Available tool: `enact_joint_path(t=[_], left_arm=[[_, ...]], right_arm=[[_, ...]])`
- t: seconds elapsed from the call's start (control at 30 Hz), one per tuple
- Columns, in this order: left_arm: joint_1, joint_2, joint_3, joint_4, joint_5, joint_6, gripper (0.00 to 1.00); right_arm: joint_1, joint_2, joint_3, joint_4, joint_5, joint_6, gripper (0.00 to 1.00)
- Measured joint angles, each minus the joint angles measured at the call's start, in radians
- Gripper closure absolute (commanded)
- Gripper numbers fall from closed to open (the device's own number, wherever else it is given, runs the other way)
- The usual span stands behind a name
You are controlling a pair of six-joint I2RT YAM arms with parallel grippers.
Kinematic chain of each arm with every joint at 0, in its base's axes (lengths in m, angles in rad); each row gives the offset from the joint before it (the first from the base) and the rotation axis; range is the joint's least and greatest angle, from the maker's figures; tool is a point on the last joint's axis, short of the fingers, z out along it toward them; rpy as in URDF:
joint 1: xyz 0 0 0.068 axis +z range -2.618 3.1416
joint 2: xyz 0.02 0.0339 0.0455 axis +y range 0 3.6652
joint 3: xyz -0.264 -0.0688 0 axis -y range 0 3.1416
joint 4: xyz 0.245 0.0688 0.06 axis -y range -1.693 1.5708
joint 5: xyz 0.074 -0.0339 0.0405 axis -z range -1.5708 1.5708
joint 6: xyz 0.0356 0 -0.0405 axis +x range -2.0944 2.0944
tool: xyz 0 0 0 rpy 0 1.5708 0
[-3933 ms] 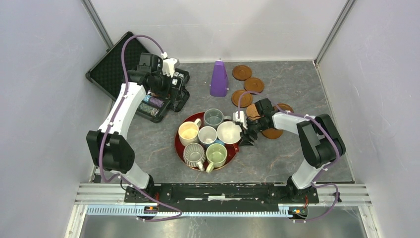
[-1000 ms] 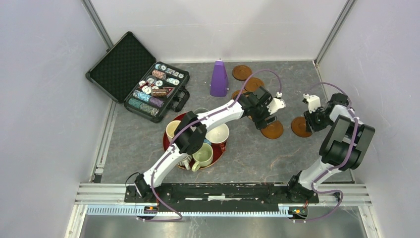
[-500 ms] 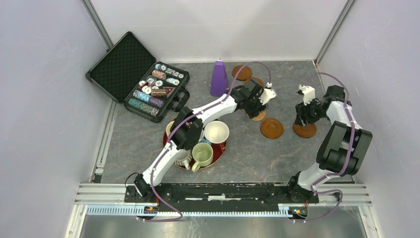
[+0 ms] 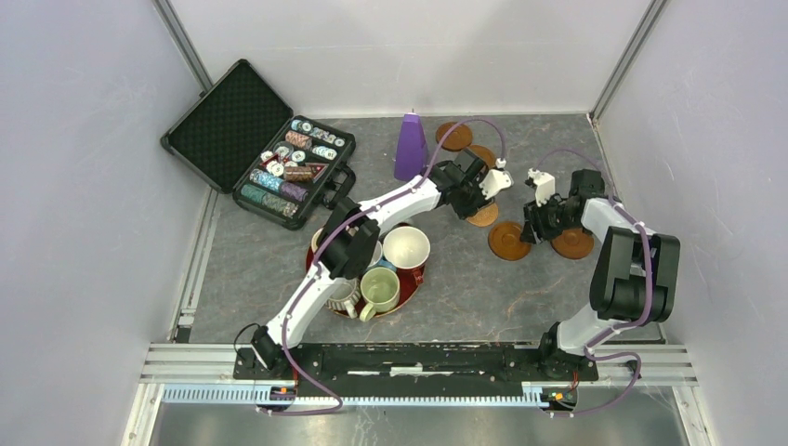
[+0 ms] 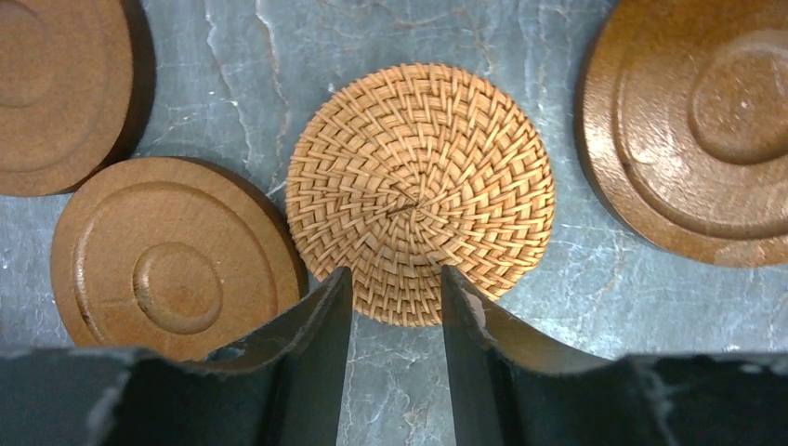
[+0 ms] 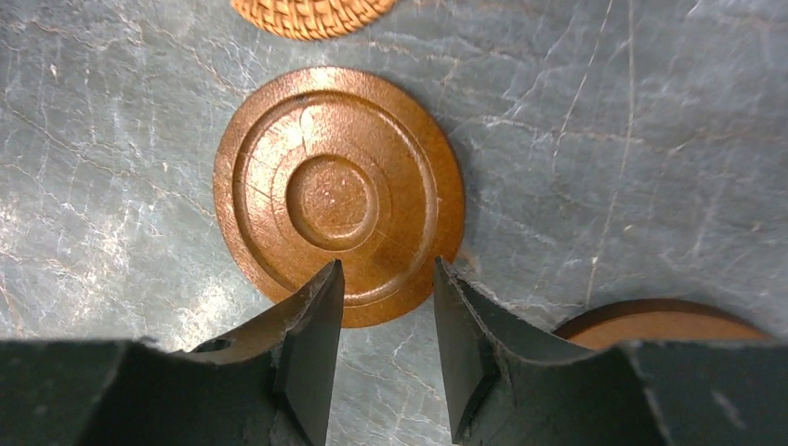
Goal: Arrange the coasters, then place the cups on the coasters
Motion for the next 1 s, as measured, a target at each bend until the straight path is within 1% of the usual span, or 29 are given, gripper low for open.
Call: enact_joint_path(t=[0.1, 0.3, 0.53, 0.73, 0.83, 0.97, 1.0], left_arm=[[-0.005, -0.028, -0.047, 0.008, 0.017, 0.035, 0.56], [-0.024, -0.133, -0.207, -0.027, 0.057, 0.162, 0.6], [-0.084, -0.233, -0.355, -0.065, 0.092, 0.249, 0.61], [-0.128, -0.333, -0.511, -0.08, 0.137, 0.317, 0.62], [-0.14, -0.357, -0.55, -0.072, 0.138, 0.329, 0.6], [-0.14, -0.388, -0.602, -0.042, 0.135, 0.328, 0.56], [-0.14, -0.391, -0.607, -0.035, 0.133, 0.328, 0.53]], right_arm=[[0.002, 0.008, -0.021, 0.017, 0.023, 0.018, 0.58], [0.002, 0.028, -0.021, 0.05, 0.079, 0.018, 0.62], [0.002, 0.027, -0.028, 0.048, 0.122, -0.013, 0.62], [0.002, -0.042, -0.098, 0.05, 0.128, -0.067, 0.63], [0.002, -0.075, -0.126, 0.034, 0.132, -0.09, 0.63], [0.001, -0.099, -0.139, 0.003, 0.143, -0.111, 0.63], [0.001, -0.104, -0.14, -0.006, 0.145, -0.116, 0.62]])
